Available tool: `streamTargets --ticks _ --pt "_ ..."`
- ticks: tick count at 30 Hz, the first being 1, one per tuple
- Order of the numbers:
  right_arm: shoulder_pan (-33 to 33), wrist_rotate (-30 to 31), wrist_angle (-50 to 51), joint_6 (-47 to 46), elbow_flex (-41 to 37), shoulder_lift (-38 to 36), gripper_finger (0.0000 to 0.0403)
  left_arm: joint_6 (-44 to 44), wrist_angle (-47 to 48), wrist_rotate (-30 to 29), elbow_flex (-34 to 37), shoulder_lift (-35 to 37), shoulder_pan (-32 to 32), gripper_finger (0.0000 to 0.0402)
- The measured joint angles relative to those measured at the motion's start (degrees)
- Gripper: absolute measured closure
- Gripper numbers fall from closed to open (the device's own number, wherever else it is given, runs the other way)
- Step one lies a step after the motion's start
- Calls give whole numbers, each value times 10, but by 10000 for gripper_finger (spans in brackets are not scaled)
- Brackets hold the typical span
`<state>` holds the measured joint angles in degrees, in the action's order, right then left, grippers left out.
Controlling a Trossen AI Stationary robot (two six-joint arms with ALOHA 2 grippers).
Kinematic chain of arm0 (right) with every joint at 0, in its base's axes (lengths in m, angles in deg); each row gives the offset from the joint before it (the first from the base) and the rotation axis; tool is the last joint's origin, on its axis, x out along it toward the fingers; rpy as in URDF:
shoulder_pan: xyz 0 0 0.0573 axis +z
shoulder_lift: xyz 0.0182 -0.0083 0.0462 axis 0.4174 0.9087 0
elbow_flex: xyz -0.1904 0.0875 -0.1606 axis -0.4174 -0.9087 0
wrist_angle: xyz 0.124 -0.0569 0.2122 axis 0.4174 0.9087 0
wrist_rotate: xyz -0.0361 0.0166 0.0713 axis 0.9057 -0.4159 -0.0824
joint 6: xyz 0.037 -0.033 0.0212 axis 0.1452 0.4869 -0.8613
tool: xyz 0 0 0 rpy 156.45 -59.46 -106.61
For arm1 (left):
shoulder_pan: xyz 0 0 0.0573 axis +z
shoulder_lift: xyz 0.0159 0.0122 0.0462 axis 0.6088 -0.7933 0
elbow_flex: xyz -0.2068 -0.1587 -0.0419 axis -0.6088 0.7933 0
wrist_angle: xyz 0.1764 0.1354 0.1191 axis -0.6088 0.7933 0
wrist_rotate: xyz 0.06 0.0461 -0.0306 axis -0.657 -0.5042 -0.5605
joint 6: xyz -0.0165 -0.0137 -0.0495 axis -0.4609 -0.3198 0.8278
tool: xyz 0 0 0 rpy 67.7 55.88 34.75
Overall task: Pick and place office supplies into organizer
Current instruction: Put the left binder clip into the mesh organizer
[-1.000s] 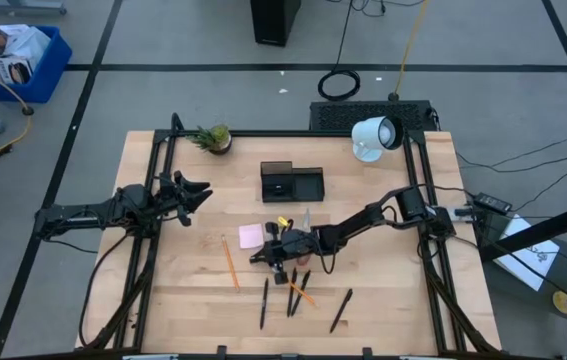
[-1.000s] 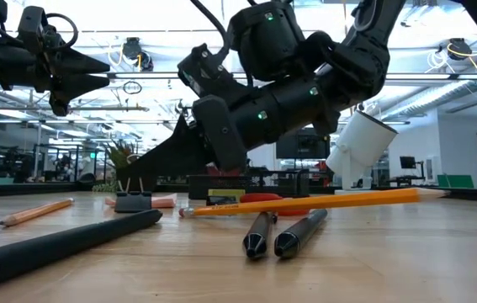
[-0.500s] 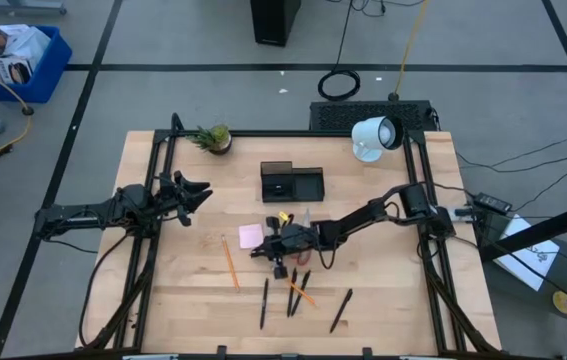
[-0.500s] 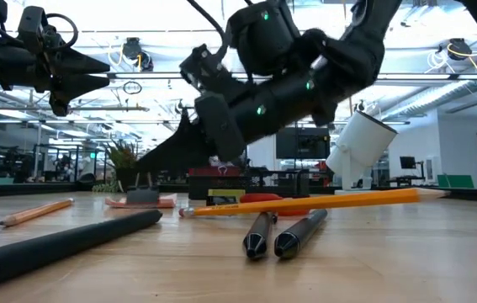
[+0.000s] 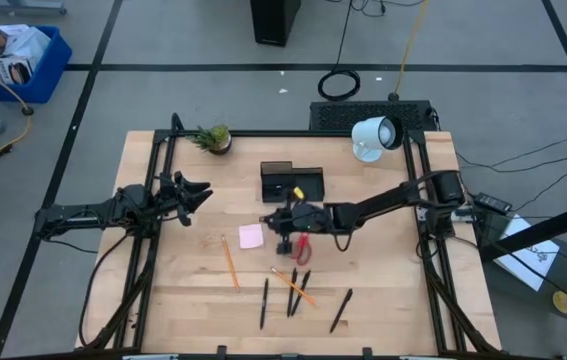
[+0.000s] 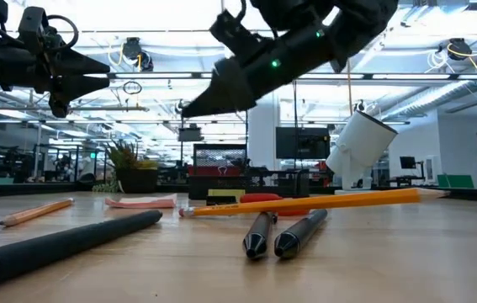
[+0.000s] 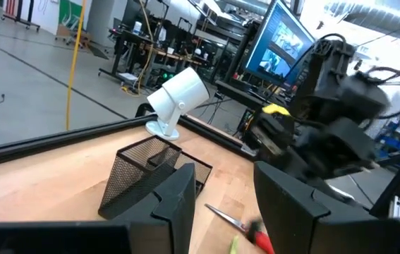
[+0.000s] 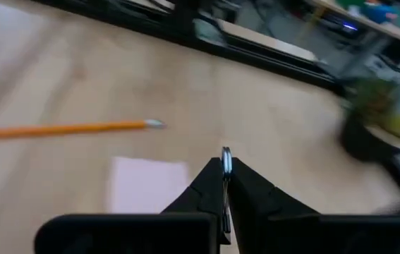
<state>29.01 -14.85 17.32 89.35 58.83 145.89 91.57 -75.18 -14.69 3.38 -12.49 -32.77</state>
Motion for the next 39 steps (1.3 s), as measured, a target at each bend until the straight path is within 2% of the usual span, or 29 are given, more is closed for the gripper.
streamTargets --ticks 10,15,23,30,39 --pt "-85 -4 -104 -27 -74 -4 395 -1 0 -4 0 0 0 254" --pt "-113 -65 -172 -45 -90 5 395 -2 0 -10 0 0 0 254" --pt "-128 -77 -200 -60 -86 58 395 0 1 -20 0 0 0 254" --pt "-131 -75 -242 -57 -85 62 395 -1 3 -20 0 0 0 254" --pt "-147 -79 -233 -68 -85 62 392 -1 3 -20 0 0 0 254"
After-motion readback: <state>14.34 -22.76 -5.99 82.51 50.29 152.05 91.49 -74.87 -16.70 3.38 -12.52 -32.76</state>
